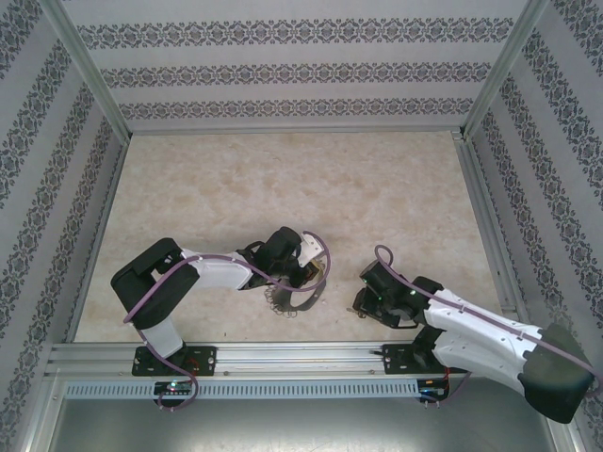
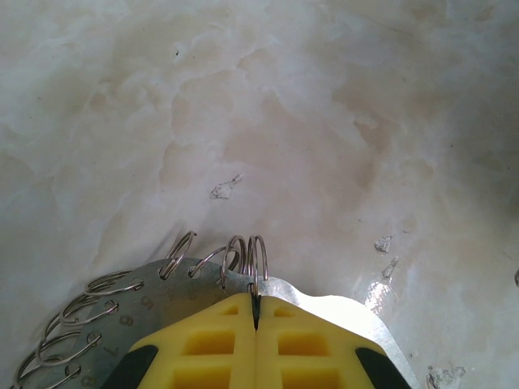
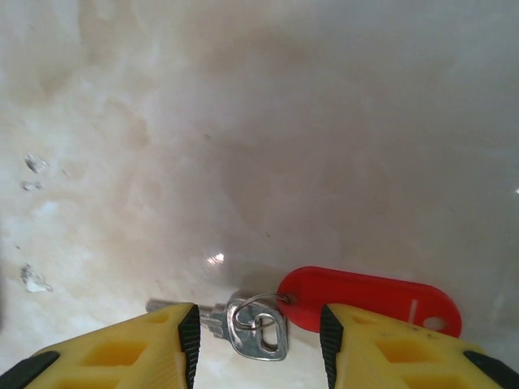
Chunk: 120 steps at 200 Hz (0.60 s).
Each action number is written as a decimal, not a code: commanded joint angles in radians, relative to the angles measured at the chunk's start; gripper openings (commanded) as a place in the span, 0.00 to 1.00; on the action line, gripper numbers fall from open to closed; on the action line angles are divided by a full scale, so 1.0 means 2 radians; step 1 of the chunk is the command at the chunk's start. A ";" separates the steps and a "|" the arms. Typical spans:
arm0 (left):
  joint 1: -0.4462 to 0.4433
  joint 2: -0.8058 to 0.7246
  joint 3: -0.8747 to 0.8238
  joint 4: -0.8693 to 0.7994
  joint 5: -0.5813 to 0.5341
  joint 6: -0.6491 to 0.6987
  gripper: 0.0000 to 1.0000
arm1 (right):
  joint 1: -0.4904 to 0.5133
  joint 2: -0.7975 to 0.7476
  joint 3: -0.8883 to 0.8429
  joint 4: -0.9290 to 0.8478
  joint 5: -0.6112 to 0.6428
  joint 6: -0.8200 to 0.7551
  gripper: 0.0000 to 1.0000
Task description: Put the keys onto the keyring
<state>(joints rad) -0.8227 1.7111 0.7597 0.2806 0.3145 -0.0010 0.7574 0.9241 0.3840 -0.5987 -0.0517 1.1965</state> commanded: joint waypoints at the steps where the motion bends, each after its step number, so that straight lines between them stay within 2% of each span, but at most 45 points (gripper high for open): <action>1: 0.006 0.003 0.004 0.018 0.005 -0.004 0.00 | -0.029 0.020 0.006 0.032 -0.006 -0.024 0.46; 58: 0.006 0.003 0.004 0.016 0.005 -0.004 0.00 | -0.123 0.089 0.063 0.045 -0.042 -0.134 0.45; 85: 0.006 0.004 0.004 0.018 0.005 -0.006 0.00 | -0.119 0.083 0.070 0.029 -0.042 -0.144 0.45; 120: 0.006 0.004 0.004 0.018 0.005 -0.005 0.00 | -0.087 0.062 0.070 -0.006 -0.006 -0.128 0.41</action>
<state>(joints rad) -0.8223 1.7111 0.7597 0.2806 0.3141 -0.0044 0.5453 1.0729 0.5060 -0.5358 -0.1158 0.9493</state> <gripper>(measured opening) 0.054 0.425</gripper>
